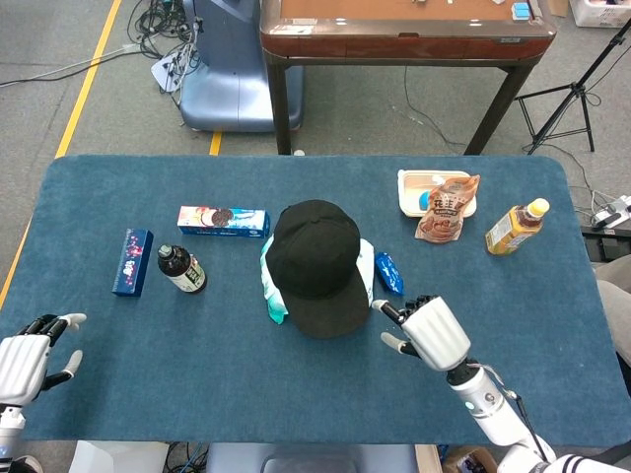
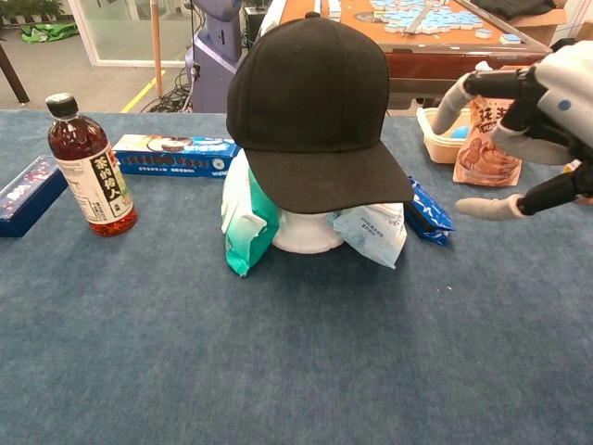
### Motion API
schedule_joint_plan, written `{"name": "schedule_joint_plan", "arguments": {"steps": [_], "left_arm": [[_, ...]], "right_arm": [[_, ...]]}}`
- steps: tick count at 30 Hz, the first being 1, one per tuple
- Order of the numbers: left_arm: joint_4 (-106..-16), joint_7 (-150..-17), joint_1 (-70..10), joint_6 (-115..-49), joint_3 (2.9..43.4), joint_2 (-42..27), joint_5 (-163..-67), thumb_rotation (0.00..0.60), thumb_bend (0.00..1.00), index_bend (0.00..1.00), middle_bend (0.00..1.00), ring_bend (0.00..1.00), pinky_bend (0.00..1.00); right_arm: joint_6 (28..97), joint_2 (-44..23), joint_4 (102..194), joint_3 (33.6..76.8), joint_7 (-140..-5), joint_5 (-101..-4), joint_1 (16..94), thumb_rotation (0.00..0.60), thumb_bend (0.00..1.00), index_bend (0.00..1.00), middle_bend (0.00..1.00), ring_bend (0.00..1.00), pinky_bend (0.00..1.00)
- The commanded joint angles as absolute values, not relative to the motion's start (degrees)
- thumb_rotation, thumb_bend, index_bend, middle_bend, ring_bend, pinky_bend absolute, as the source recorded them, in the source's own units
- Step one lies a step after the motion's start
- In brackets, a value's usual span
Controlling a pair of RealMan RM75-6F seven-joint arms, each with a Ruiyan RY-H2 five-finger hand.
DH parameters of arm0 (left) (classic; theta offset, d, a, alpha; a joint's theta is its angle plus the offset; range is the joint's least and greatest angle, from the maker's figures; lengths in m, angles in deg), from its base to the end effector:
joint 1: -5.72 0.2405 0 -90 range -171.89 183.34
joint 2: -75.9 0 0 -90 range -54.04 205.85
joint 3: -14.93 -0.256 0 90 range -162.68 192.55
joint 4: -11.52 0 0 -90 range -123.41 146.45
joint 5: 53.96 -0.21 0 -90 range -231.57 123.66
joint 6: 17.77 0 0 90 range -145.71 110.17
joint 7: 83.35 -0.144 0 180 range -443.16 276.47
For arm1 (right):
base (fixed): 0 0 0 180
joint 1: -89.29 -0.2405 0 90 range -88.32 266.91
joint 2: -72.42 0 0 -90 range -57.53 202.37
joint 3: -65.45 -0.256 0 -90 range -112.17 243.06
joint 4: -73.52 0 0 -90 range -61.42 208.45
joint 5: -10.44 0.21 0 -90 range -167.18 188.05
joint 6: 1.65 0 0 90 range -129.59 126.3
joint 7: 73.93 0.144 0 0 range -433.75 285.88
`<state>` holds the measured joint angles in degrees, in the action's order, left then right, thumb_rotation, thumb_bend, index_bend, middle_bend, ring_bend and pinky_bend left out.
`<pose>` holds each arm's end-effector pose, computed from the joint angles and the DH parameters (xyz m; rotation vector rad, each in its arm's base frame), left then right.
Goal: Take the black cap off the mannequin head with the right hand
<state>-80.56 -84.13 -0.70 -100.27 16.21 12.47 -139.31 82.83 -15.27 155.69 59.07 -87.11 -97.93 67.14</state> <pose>-0.3143 0.1837 0.1545 -1.4387 -0.9200 -0.8536 -0.1711 -0.2430 0.0390 1.7631 -0.4039 1.3691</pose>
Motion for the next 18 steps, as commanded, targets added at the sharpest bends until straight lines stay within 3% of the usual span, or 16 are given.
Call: {"name": "schedule_joint_plan", "arguments": {"steps": [1, 18], "left_arm": [[-80.6, -83.9, -0.6, -100.5, 16.2, 12.6, -139.5, 0.6, 0.34, 0.28, 0.38, 0.25, 0.36], [-80.8, -83.7, 0.1, -101.2, 16.0, 12.8, -139.7, 0.6, 0.34, 0.28, 0.38, 0.25, 0.36]], "right_arm": [[81.8, -17.0, 154.3, 59.2, -87.1, -97.7, 65.9, 0.6, 0.0, 0.41, 1.0, 0.89, 0.93], [83.5, -25.8, 143.5, 59.0, -83.1, -98.3, 60.7, 0.6, 0.0, 0.45, 1.0, 0.91, 0.95]]}}
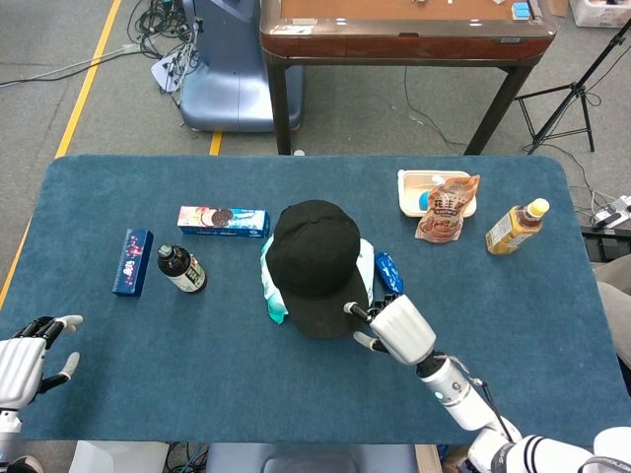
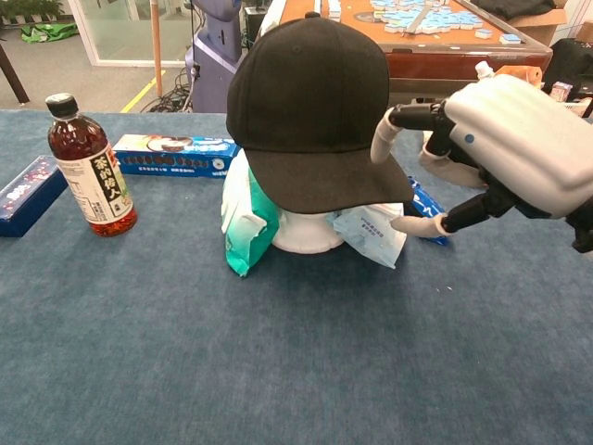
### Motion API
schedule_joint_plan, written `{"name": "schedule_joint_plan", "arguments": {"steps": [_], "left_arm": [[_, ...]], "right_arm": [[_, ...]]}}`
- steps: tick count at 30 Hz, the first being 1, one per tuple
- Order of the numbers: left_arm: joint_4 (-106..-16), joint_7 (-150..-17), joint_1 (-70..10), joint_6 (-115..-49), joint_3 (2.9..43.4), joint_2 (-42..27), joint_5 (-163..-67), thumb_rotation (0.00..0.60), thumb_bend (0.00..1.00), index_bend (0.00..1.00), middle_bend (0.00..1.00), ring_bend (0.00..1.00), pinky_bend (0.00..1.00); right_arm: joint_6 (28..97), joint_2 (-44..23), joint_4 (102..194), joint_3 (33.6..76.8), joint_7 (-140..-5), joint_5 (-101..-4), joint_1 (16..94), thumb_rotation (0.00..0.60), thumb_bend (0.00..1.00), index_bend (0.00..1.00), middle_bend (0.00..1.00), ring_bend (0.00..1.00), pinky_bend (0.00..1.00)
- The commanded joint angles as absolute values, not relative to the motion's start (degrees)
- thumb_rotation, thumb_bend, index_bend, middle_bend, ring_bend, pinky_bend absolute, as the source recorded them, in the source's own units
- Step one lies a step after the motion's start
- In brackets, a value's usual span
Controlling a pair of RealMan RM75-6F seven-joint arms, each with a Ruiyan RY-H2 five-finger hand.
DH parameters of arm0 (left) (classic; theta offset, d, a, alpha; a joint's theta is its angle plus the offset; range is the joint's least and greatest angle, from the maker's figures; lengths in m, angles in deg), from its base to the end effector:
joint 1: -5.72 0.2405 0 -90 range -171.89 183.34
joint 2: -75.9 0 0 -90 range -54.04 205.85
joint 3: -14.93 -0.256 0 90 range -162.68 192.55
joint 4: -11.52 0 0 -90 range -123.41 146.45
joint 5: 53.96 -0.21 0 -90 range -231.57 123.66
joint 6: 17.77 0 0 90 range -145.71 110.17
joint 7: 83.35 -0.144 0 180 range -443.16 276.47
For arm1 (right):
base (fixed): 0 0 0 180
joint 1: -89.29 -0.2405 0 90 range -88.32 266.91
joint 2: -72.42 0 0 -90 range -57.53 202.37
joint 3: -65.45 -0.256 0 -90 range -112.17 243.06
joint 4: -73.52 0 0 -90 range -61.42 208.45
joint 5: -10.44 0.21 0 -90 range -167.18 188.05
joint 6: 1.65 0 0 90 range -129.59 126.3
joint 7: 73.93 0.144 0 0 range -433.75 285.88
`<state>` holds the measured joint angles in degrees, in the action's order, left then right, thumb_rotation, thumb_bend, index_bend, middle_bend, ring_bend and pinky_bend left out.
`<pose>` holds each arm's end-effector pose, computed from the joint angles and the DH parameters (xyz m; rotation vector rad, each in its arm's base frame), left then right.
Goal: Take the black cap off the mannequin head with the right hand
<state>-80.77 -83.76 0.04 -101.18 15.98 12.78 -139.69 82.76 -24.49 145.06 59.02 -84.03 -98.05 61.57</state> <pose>-0.3149 0.1788 0.1571 -1.4288 -0.9202 -0.8580 -0.1524 -0.2614 -0.0024 1.8055 -0.3700 1.4394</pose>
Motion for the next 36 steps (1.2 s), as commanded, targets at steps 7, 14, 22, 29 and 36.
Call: {"name": "schedule_joint_plan", "arguments": {"steps": [7, 14, 22, 29, 36], "left_arm": [[-80.7, -83.5, 0.2, -101.3, 16.0, 12.9, -139.7, 0.6, 0.34, 0.28, 0.38, 0.25, 0.36], [-80.7, -83.4, 0.3, -101.3, 16.1, 12.9, -139.5, 0.6, 0.34, 0.28, 0.38, 0.25, 0.36], [-80.7, -83.8, 0.3, -101.2, 16.1, 12.8, -139.4, 0.6, 0.34, 0.28, 0.38, 0.25, 0.36], [-80.8, -84.1, 0.2, -100.8, 16.1, 12.7, -139.2, 0.6, 0.34, 0.28, 0.38, 0.25, 0.36], [-80.8, -84.2, 0.2, -100.6, 16.2, 12.7, -139.0, 0.6, 0.34, 0.28, 0.38, 0.25, 0.36]], "right_arm": [[87.2, -29.6, 136.7, 58.6, -80.5, -99.2, 58.9, 0.6, 0.0, 0.47, 1.0, 0.93, 0.96], [89.9, -31.8, 132.3, 58.4, -78.1, -99.0, 57.4, 0.6, 0.0, 0.48, 1.0, 0.93, 0.96], [91.9, -29.9, 135.4, 58.1, -79.9, -98.9, 56.8, 0.6, 0.0, 0.48, 1.0, 0.93, 0.96], [90.7, -26.9, 141.4, 57.9, -82.9, -98.1, 56.4, 0.6, 0.0, 0.48, 1.0, 0.93, 0.96], [87.6, -24.1, 147.8, 57.3, -86.3, -96.7, 55.6, 0.6, 0.1, 0.48, 1.0, 0.93, 0.96]]}}
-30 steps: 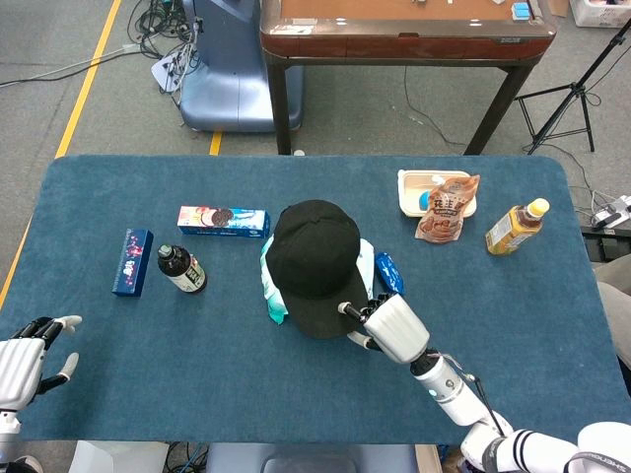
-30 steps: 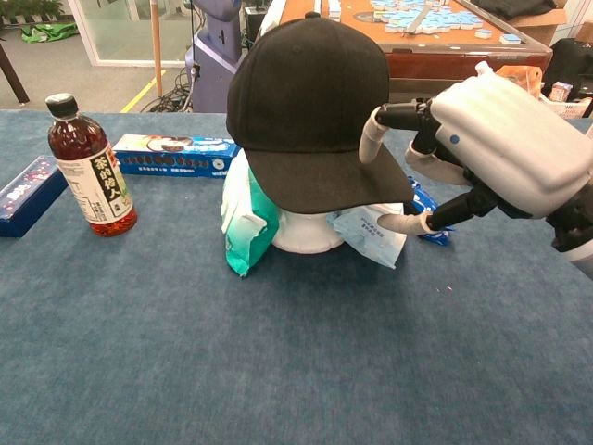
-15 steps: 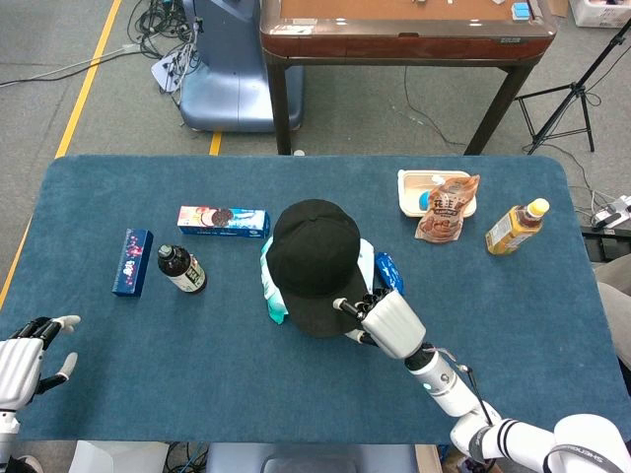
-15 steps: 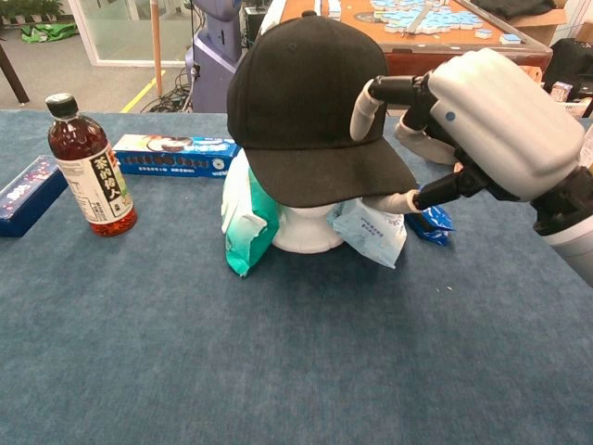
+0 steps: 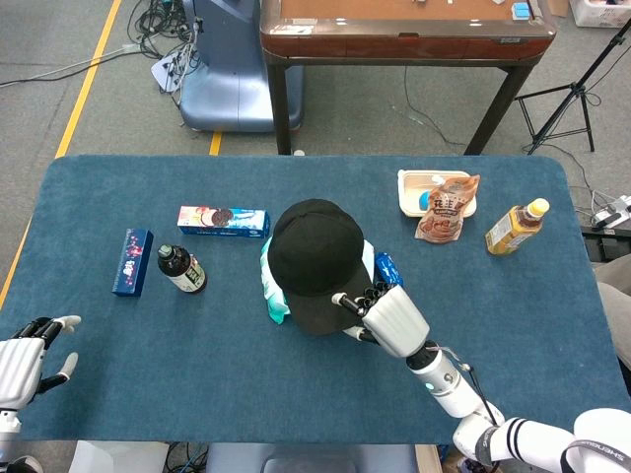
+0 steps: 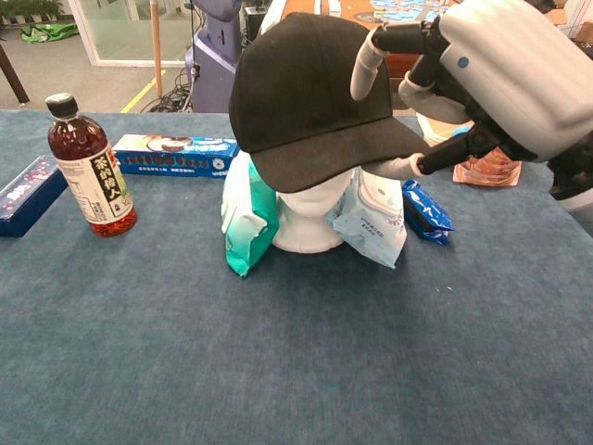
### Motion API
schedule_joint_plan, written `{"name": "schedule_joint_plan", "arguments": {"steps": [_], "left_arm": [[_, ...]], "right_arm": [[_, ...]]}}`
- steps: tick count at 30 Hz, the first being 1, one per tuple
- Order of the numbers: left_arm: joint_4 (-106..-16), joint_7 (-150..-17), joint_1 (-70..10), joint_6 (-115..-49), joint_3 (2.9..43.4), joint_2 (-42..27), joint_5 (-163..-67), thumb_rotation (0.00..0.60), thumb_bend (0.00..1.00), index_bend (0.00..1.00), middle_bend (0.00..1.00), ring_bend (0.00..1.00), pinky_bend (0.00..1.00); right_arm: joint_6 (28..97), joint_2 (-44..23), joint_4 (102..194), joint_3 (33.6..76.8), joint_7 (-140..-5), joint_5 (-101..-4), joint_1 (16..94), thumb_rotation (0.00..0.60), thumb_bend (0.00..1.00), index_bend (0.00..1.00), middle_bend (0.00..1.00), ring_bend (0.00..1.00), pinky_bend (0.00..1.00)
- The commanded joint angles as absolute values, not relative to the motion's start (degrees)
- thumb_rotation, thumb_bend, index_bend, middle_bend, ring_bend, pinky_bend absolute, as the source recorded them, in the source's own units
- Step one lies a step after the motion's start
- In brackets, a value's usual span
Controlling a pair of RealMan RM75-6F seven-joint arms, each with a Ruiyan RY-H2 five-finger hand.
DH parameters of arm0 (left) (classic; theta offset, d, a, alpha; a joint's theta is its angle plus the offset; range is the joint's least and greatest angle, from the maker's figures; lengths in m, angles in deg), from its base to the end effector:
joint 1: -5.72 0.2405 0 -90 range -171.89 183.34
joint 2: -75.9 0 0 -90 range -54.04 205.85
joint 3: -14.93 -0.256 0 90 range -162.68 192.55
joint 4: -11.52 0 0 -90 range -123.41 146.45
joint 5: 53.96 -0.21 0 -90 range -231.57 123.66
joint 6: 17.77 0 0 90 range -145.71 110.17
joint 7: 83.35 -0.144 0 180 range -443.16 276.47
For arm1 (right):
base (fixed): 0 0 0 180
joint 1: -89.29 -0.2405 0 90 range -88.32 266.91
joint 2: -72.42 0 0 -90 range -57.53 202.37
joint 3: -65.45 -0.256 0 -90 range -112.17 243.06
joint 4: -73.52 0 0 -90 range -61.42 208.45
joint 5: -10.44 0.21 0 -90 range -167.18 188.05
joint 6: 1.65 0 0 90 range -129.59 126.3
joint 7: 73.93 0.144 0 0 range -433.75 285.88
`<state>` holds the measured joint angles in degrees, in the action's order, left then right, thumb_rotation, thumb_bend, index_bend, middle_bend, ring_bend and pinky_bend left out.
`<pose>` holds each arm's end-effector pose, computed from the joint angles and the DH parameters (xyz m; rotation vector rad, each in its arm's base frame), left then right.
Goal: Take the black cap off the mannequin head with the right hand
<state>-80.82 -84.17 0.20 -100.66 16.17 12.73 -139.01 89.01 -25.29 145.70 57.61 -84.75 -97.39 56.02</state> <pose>-0.3170 0.1786 0.1566 -1.4220 -0.9271 -0.8427 -0.1184 -0.2746 0.0138 1.7024 -0.2591 1.6039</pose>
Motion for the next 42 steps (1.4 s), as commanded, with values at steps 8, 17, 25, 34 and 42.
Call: {"name": "schedule_joint_plan", "arguments": {"steps": [8, 17, 25, 34, 42], "left_arm": [[-80.8, -84.2, 0.2, -100.5, 16.2, 12.8, -138.8, 0.6, 0.34, 0.28, 0.38, 0.25, 0.36], [-80.8, -84.2, 0.2, -100.5, 16.2, 12.7, -138.8, 0.6, 0.34, 0.28, 0.38, 0.25, 0.36], [-80.9, -84.4, 0.1, -100.2, 16.3, 12.7, -138.6, 0.6, 0.34, 0.28, 0.38, 0.25, 0.36], [-81.0, -84.5, 0.1, -100.1, 16.3, 12.7, -138.5, 0.6, 0.34, 0.28, 0.38, 0.25, 0.36], [-81.1, -84.5, 0.1, -100.1, 16.3, 12.7, -138.5, 0.6, 0.34, 0.28, 0.38, 0.25, 0.36]], "right_arm": [[84.7, -22.4, 153.0, 56.5, -89.7, -95.7, 54.4, 0.6, 0.25, 0.48, 1.0, 0.93, 0.96], [82.6, -21.1, 156.6, 55.9, -92.8, -94.4, 54.0, 0.6, 0.34, 0.48, 1.0, 0.93, 0.96], [82.7, -20.9, 156.6, 55.8, -92.2, -93.8, 54.1, 0.6, 0.4, 0.52, 1.0, 0.94, 0.98], [85.4, -20.6, 155.5, 55.1, -92.2, -95.5, 54.0, 0.6, 0.42, 0.69, 1.0, 0.96, 1.0], [88.4, -19.8, 153.6, 53.2, -95.5, -98.3, 53.2, 0.6, 0.42, 0.73, 1.0, 0.97, 1.0]]}}
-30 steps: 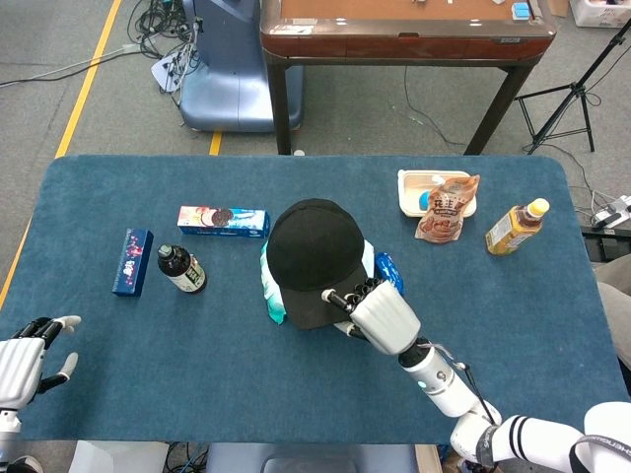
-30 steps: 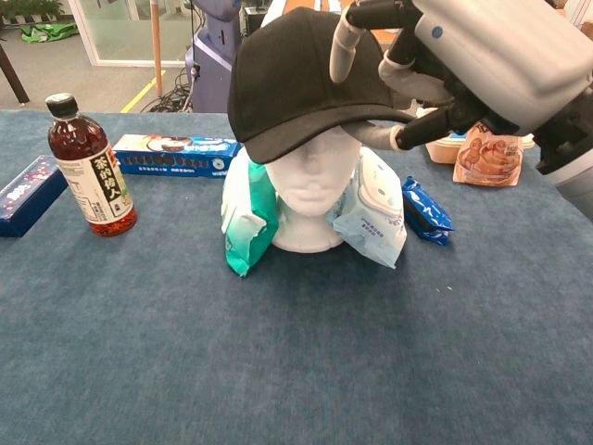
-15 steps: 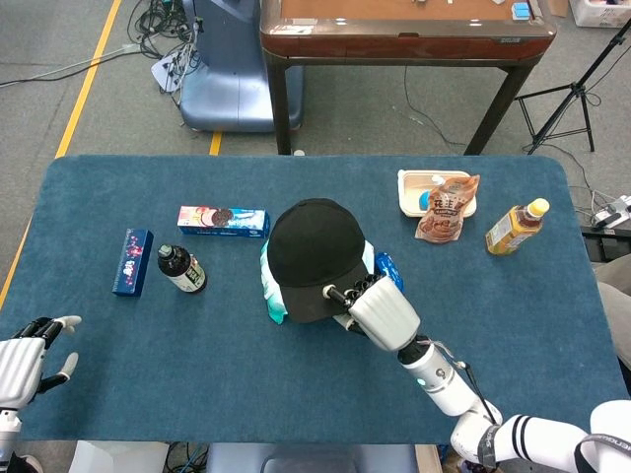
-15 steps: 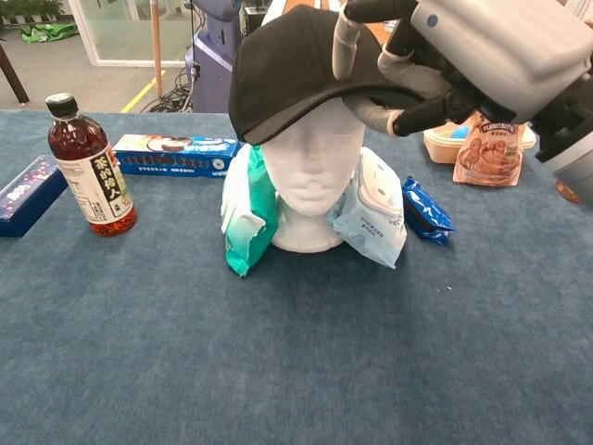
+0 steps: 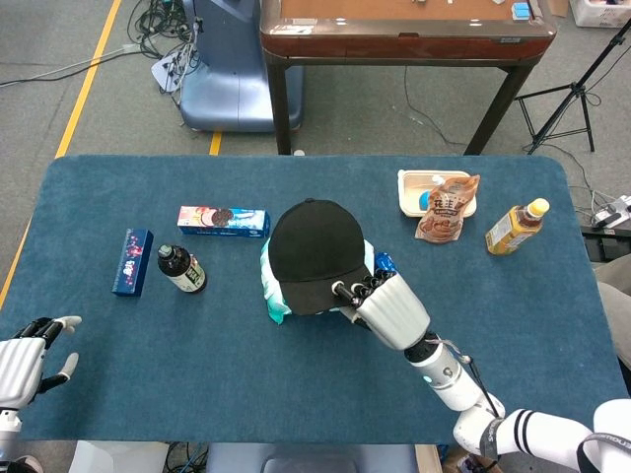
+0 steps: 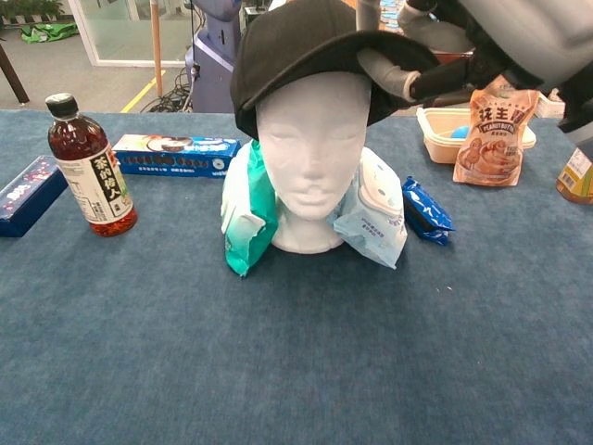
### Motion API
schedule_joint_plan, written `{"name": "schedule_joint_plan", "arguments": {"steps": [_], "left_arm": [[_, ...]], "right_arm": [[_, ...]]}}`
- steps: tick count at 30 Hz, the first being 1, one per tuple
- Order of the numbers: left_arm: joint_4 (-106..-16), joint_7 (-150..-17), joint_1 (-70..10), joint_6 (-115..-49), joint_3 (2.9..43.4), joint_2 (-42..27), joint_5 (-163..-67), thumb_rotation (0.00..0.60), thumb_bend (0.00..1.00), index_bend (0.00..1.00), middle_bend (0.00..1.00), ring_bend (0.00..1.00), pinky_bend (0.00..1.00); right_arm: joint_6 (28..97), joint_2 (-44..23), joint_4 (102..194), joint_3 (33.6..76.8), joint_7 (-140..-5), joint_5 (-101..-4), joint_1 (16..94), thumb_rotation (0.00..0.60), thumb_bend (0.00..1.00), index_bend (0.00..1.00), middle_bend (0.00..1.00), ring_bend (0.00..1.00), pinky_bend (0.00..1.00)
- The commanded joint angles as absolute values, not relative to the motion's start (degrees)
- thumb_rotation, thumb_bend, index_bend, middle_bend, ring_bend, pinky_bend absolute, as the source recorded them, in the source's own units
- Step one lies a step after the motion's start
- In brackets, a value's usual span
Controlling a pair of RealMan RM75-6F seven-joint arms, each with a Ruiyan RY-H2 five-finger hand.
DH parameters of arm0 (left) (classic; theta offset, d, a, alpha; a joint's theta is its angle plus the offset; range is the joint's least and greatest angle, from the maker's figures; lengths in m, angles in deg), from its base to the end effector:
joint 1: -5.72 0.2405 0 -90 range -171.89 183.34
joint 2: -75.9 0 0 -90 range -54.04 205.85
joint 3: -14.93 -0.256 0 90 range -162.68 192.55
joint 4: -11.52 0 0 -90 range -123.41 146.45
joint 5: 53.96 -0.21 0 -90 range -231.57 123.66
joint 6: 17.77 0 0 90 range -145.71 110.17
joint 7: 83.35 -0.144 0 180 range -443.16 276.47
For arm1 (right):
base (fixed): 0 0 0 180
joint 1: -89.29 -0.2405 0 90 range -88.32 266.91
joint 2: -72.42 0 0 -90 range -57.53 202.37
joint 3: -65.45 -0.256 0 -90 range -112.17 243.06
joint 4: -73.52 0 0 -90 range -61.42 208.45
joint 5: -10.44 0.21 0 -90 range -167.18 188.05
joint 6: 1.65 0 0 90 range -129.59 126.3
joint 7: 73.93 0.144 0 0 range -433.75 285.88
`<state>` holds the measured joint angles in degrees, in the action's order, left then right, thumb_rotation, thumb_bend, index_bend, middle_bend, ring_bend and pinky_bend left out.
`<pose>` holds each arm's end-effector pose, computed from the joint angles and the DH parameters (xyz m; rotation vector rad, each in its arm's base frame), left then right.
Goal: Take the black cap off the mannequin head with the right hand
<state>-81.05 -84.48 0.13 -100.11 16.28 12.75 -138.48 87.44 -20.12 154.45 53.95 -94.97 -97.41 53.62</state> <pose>-0.3176 0.1792 0.1558 -1.4200 -0.9347 -0.8333 -0.0894 -0.2826 0.0449 1.6403 -0.0908 1.5707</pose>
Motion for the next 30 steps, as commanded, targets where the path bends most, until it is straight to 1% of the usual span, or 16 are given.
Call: {"name": "schedule_joint_plan", "arguments": {"steps": [1, 6, 12, 18, 24, 30], "left_arm": [[-81.1, -84.5, 0.2, -100.2, 16.3, 12.7, -138.5, 0.6, 0.34, 0.28, 0.38, 0.25, 0.36], [-81.1, -84.7, 0.2, -100.1, 16.2, 12.7, -138.6, 0.6, 0.34, 0.28, 0.38, 0.25, 0.36], [-81.1, -84.5, 0.2, -100.1, 16.3, 12.8, -138.4, 0.6, 0.34, 0.28, 0.38, 0.25, 0.36], [-81.1, -83.9, 0.4, -100.5, 16.2, 12.9, -138.8, 0.6, 0.34, 0.28, 0.38, 0.25, 0.36], [-81.1, -83.7, 0.4, -100.5, 16.1, 13.1, -138.9, 0.6, 0.34, 0.28, 0.38, 0.25, 0.36], [-81.1, -84.0, 0.4, -100.5, 16.0, 13.0, -138.9, 0.6, 0.34, 0.28, 0.38, 0.25, 0.36]], "right_arm": [[88.7, -19.9, 153.0, 52.9, -95.7, -98.5, 53.0, 0.6, 0.43, 0.73, 1.0, 0.98, 1.0], [88.4, -20.6, 149.2, 50.8, -95.5, -97.1, 51.6, 0.6, 0.43, 0.75, 1.0, 0.98, 1.0], [88.3, -23.1, 141.9, 48.5, -92.7, -95.1, 48.9, 0.6, 0.43, 0.76, 1.0, 0.98, 1.0], [90.5, -25.9, 135.4, 47.1, -89.3, -94.3, 46.2, 0.6, 0.43, 0.76, 1.0, 0.98, 1.0], [93.1, -26.2, 134.0, 46.4, -88.8, -94.3, 44.9, 0.6, 0.43, 0.76, 1.0, 0.98, 1.0], [94.3, -24.4, 134.9, 45.0, -90.7, -93.8, 43.6, 0.6, 0.43, 0.76, 1.0, 0.98, 1.0]]}}
